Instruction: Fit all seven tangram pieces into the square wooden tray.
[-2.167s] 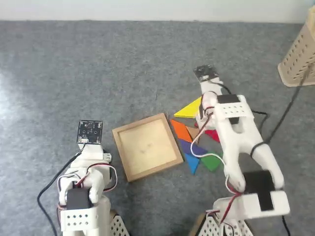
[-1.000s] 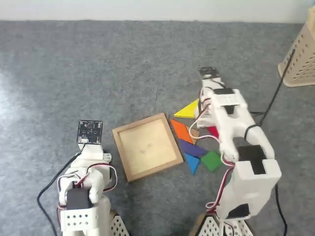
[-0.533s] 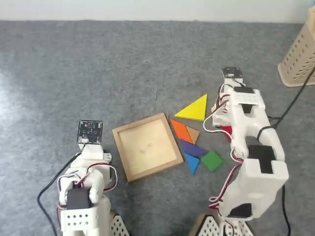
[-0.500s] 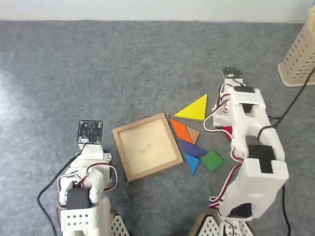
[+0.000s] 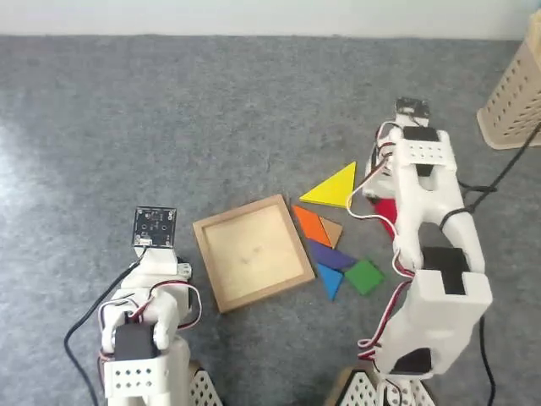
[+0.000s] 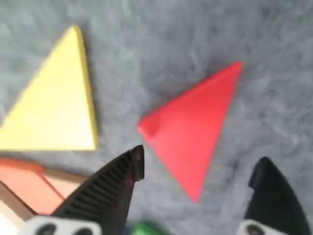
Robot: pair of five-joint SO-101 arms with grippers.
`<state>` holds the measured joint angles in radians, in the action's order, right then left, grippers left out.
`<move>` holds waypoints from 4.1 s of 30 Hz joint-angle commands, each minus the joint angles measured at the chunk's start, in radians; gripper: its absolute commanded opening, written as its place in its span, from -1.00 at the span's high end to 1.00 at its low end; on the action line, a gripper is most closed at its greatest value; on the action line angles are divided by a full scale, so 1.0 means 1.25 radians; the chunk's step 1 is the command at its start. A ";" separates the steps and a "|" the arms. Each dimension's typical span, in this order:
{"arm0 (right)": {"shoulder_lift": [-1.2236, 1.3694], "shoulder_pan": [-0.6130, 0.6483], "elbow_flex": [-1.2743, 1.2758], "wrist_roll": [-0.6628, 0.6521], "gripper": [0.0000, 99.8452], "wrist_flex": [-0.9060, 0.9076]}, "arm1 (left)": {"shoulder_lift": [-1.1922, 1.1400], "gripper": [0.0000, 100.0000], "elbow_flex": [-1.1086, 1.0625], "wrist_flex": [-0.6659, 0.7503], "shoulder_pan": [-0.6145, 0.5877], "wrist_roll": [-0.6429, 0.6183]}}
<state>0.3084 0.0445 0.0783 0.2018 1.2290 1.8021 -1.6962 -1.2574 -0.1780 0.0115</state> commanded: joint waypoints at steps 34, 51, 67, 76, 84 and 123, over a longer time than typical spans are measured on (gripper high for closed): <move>0.093 0.003 -0.096 0.130 0.31 -0.051 | 0.014 0.98 0.009 -0.004 -0.001 -0.006; 0.131 0.002 -0.122 0.145 0.32 -0.045 | 0.014 0.98 0.009 -0.004 -0.001 -0.006; 0.204 -0.007 -0.178 0.141 0.60 0.001 | 0.014 0.98 0.009 -0.004 -0.001 -0.006; 0.193 -0.009 -0.180 0.113 0.58 0.036 | 0.014 0.98 0.009 -0.004 -0.001 -0.006; 0.062 -0.002 -0.174 0.027 0.59 0.114 | 0.014 0.98 0.009 -0.004 -0.001 -0.006; -0.014 0.570 -0.043 -0.655 0.59 -0.006 | 0.014 0.98 0.009 -0.004 -0.001 -0.006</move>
<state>0.2793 0.7503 0.1105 -0.5639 1.2275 1.8021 -1.6962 -1.2574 -0.1780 0.0115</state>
